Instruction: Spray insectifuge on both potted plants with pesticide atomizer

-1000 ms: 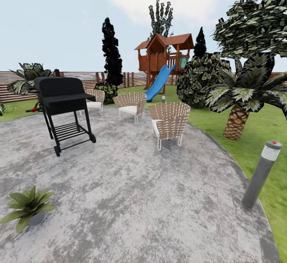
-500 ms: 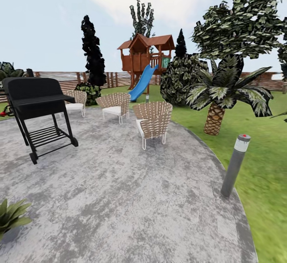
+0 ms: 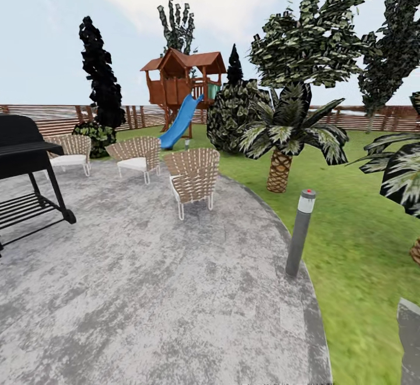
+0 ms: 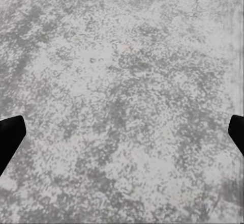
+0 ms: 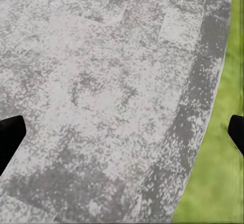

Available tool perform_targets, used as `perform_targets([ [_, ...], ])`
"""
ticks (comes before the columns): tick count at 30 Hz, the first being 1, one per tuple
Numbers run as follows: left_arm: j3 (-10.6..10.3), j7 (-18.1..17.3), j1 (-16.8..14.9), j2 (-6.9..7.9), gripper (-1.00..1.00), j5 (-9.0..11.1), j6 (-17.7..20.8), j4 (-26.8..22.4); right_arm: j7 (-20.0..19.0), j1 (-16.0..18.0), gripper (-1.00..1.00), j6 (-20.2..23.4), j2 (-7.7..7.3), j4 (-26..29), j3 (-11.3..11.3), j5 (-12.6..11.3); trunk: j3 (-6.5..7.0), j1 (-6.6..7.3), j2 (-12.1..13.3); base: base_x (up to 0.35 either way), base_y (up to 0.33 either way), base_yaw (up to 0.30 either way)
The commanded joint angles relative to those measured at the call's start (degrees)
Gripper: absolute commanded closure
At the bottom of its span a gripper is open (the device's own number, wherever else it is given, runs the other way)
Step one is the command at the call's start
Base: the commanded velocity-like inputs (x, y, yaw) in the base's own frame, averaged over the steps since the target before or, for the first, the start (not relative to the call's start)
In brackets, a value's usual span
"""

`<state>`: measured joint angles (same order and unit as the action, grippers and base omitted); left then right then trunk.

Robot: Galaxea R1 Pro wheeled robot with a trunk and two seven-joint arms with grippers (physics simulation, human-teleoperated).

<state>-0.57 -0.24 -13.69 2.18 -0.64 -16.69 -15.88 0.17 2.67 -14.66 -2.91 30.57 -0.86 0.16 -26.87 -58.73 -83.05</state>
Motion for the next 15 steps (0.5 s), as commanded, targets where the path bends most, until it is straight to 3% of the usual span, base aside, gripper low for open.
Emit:
perform_targets([
  [1,0.0,0.0,0.0,0.02,-1.00,-0.1,-0.2,0.0,0.0,0.0,-1.00,-0.2,0.01,-0.1,0.0,0.0,-0.06,0.00,0.0,0.000,-0.273,-0.267],
  [15,0.0,0.0,0.0,0.02,-1.00,-0.1,-0.2,0.0,0.0,0.0,-1.00,-0.2,0.01,-0.1,0.0,0.0,-0.06,0.00,0.0,0.000,-0.273,-0.267],
])
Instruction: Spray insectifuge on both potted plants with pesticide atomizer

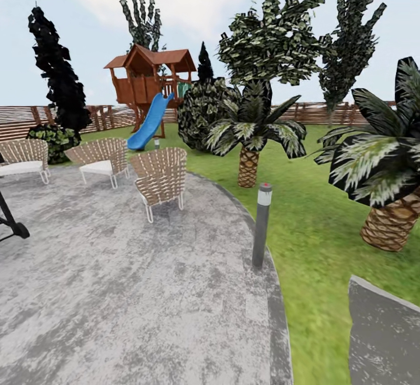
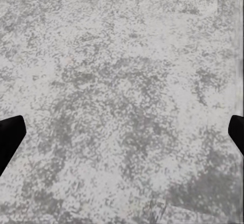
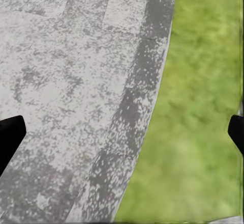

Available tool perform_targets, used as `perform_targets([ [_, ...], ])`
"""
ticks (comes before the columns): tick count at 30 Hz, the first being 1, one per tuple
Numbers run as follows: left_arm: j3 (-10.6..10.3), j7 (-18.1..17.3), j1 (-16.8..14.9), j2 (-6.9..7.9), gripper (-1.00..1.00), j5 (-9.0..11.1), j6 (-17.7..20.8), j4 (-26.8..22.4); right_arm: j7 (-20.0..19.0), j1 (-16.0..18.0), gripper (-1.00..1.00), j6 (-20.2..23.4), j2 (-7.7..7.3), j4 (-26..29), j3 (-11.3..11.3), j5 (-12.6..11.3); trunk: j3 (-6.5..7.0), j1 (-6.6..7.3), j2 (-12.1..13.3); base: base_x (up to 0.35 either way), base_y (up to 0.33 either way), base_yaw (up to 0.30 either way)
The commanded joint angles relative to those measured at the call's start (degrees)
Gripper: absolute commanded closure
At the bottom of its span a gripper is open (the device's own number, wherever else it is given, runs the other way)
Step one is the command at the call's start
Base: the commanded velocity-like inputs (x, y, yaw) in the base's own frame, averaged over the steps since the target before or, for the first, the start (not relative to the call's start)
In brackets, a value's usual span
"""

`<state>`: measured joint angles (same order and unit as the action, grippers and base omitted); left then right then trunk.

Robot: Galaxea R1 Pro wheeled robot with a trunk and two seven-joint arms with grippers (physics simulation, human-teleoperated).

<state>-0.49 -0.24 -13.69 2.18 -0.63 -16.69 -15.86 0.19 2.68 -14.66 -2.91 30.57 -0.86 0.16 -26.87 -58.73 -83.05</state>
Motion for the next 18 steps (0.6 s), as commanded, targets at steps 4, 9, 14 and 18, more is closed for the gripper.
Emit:
perform_targets([
  [4,0.0,0.0,0.0,0.02,-1.00,0.0,-0.2,0.0,0.0,0.0,-1.00,-0.2,0.01,-0.1,0.0,0.0,-0.06,0.00,0.0,0.000,-0.273,-0.267],
  [9,0.0,0.0,0.0,0.02,-1.00,0.0,-0.3,0.0,0.1,0.0,-1.00,-0.2,0.01,-0.1,0.0,0.0,-0.06,0.00,0.0,0.000,-0.273,-0.267],
  [14,0.0,0.1,0.0,0.00,-1.00,0.1,-0.3,0.0,0.1,0.0,-1.00,-0.2,0.01,-0.1,0.0,0.0,-0.06,0.00,0.0,0.000,-0.273,-0.267],
  [18,0.0,0.1,0.0,-0.06,-1.00,0.2,-0.3,-0.1,0.1,0.0,-1.00,-0.2,0.01,-0.1,0.0,0.0,-0.06,0.00,0.0,0.000,-0.263,-0.267],
])
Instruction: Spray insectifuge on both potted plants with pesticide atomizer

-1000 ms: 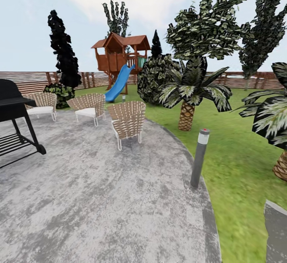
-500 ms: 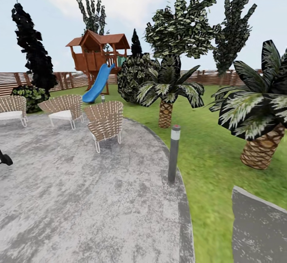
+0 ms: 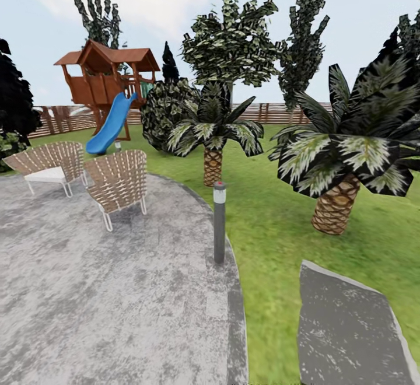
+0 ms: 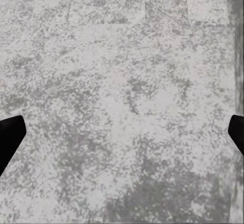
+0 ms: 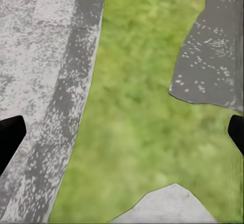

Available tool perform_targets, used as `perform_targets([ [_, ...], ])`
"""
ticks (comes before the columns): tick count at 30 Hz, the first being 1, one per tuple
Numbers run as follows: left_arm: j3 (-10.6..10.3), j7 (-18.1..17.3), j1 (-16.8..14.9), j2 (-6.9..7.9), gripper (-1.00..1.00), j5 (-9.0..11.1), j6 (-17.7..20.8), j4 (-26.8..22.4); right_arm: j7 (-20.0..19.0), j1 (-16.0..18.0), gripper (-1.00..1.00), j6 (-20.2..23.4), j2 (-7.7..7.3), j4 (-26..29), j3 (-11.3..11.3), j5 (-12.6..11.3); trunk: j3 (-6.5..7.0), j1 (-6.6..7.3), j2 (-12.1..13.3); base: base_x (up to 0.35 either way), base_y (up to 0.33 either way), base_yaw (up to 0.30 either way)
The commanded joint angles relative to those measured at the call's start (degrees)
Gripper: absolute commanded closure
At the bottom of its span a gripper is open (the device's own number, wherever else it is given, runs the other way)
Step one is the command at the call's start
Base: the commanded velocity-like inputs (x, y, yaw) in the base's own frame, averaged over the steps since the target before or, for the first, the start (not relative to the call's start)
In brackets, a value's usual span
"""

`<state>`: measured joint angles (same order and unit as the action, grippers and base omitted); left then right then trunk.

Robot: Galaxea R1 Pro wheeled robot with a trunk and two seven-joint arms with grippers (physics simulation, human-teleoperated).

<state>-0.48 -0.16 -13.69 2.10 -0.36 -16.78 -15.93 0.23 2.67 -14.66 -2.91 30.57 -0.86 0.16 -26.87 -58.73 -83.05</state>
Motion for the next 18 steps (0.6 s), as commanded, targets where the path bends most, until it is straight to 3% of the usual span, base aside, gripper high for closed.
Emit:
perform_targets([
  [1,0.0,0.0,0.0,0.02,-1.00,0.0,-0.2,0.0,0.0,0.1,-1.00,-0.2,0.01,-0.1,0.0,0.0,-0.06,0.00,0.0,0.000,-0.157,-0.267],
  [18,0.2,0.0,0.0,0.01,-1.00,0.2,-0.2,0.0,0.0,0.1,-1.00,-0.3,0.01,-0.1,0.0,0.0,-0.42,-0.44,-0.8,0.000,-0.020,-0.267],
])
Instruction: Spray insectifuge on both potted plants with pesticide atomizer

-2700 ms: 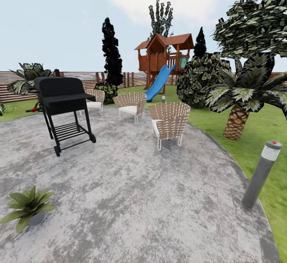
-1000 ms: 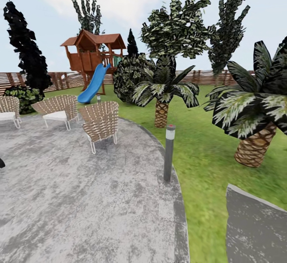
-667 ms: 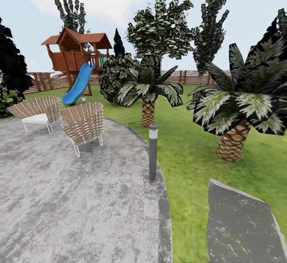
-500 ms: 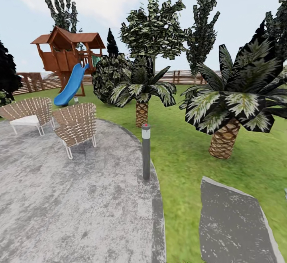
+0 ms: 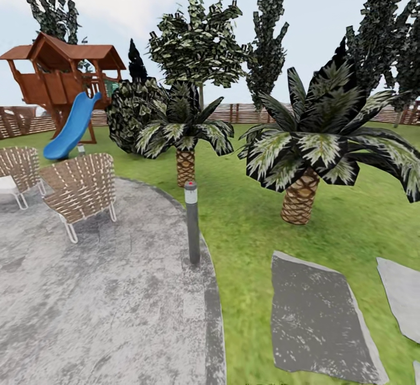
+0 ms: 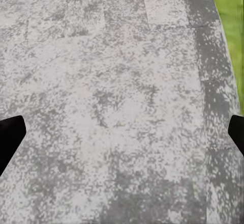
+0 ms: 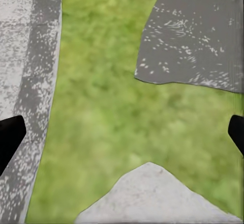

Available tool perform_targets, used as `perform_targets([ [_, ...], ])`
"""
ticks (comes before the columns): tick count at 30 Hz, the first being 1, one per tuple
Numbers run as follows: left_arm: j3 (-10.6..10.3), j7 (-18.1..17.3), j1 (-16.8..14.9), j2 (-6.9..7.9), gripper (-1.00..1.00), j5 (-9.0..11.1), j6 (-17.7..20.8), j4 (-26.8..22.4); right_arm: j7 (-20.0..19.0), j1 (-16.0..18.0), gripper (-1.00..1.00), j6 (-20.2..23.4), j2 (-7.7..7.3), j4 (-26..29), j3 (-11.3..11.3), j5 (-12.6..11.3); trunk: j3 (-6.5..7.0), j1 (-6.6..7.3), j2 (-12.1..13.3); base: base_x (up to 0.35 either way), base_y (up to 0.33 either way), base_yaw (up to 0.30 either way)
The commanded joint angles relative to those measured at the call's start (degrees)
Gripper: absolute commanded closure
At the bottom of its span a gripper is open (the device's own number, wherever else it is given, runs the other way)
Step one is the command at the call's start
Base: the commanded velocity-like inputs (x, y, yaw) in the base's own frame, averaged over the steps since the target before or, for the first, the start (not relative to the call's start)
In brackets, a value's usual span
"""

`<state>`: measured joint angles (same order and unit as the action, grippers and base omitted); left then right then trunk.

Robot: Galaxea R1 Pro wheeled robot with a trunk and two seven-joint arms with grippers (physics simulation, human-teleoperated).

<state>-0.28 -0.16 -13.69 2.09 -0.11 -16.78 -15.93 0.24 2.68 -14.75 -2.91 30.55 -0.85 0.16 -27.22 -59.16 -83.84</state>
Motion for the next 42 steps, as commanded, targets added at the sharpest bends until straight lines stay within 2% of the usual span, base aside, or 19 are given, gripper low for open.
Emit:
perform_targets([
  [1,0.0,0.0,0.0,0.02,-1.00,0.0,-0.2,0.0,0.0,0.0,-1.00,-0.2,0.01,-0.1,-0.1,0.0,-0.24,-0.22,-0.4,0.000,0.000,-0.267],
  [42,-0.1,0.0,0.0,0.02,-1.00,-0.1,-0.2,0.0,-0.1,0.0,-1.00,-0.1,0.02,-0.1,0.0,0.0,-7.98,-9.23,-16.9,0.000,0.000,-0.268],
])
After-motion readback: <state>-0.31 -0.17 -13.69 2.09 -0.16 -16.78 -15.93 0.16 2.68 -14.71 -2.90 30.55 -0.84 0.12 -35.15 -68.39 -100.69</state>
